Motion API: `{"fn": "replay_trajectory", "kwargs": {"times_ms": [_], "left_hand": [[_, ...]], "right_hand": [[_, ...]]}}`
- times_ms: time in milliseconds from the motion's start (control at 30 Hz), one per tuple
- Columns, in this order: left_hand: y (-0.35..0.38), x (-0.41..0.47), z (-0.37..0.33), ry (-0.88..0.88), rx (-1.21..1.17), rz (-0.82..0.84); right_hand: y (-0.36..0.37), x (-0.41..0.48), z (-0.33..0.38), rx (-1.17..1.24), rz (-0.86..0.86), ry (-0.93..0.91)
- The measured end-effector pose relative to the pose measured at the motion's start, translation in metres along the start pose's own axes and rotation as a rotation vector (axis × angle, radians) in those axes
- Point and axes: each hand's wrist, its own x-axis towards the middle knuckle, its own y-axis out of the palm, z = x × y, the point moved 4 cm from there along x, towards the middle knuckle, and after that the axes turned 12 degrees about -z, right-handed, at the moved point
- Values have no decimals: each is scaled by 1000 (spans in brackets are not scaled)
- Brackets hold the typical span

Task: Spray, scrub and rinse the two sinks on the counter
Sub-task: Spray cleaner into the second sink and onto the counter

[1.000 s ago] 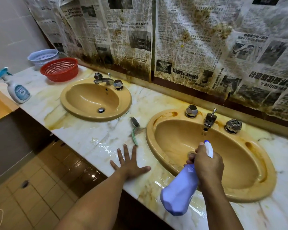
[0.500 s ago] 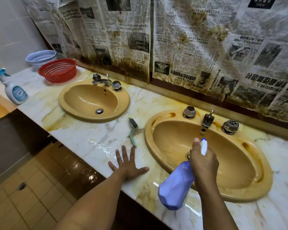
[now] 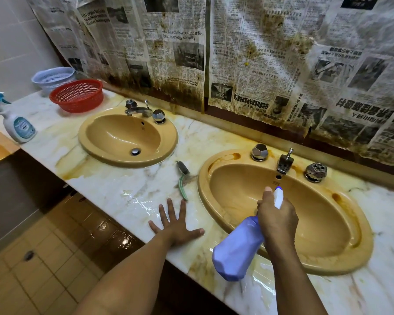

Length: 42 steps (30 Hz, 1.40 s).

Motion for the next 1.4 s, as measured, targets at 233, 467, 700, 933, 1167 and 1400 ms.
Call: {"fn": "replay_trajectory", "kwargs": {"times_ms": [233,467,700,933,1167,1400], "left_hand": [[0,1,1,12,4,10],[-2,2,2,16,25,34],[-2,1,1,13,33,40],[-4,-1,0,9,42,38],[-3,0,0,5,45,31],[-4,-2,-2,3,41,29]], "right_hand": [[3,-2,-4,-3,-17,39],[6,-2,1,25,116,-56],[-1,-6,-13,91,26,146],[-5,1,-15,50,69,46],[-15,4,-11,40,15,1],[-16,7,-18,24,0,97]]}}
